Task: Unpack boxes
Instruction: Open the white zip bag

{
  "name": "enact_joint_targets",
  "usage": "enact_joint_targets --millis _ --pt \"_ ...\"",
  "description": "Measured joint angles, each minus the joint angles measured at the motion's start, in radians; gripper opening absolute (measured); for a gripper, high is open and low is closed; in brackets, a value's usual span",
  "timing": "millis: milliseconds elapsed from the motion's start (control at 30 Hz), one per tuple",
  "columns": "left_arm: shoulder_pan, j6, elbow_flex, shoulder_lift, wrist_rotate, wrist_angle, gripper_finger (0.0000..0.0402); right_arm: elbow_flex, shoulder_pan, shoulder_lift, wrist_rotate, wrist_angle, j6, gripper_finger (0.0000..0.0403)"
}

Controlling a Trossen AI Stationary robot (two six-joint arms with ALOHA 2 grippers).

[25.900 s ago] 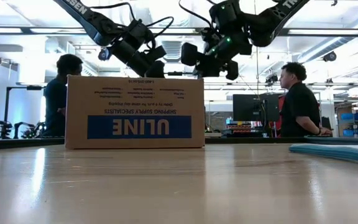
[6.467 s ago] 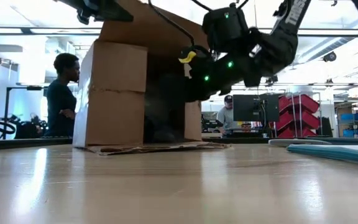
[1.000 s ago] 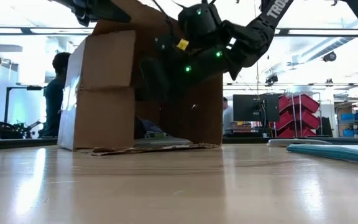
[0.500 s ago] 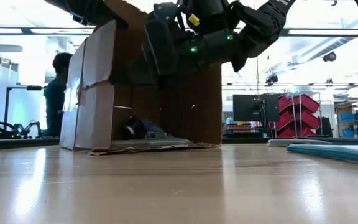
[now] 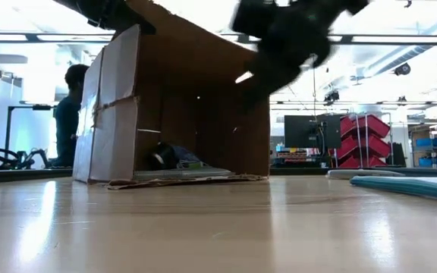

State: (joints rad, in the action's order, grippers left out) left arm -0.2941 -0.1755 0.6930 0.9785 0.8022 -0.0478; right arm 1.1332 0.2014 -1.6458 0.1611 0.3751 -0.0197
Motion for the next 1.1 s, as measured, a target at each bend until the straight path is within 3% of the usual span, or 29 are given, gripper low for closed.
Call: enact_joint_targets --millis 133,333,600,700,867,1100 --pt "-0.002 -0.021 0.000 -0.015 0.003 0.000 0.0067 -0.043 0.071 0.067 -0.005 0.181 -0.121 0.0000" --pt "-0.035 -0.025 0.003 -0.043 0.000 0.009 0.0126 -0.087 0.210 0.124 -0.006 0.308 -0.291 0.0000" --pt "-0.125 -0.017 0.113 -0.028 -0.117 0.016 0.0190 -0.090 0.418 0.127 -0.007 0.418 -0.362 0.0018" --pt "-0.164 0.009 0.146 -0.001 -0.143 0.071 0.0203 -0.091 0.472 0.127 -0.005 0.449 -0.345 0.0050" --pt "-0.215 0.005 0.150 0.098 -0.187 0.295 0.0210 -0.103 0.531 0.109 -0.003 0.437 -0.192 0.0118" --pt "-0.250 0.052 0.150 0.319 -0.188 0.556 0.0200 -0.117 0.567 0.029 -0.003 0.253 0.048 0.0180"
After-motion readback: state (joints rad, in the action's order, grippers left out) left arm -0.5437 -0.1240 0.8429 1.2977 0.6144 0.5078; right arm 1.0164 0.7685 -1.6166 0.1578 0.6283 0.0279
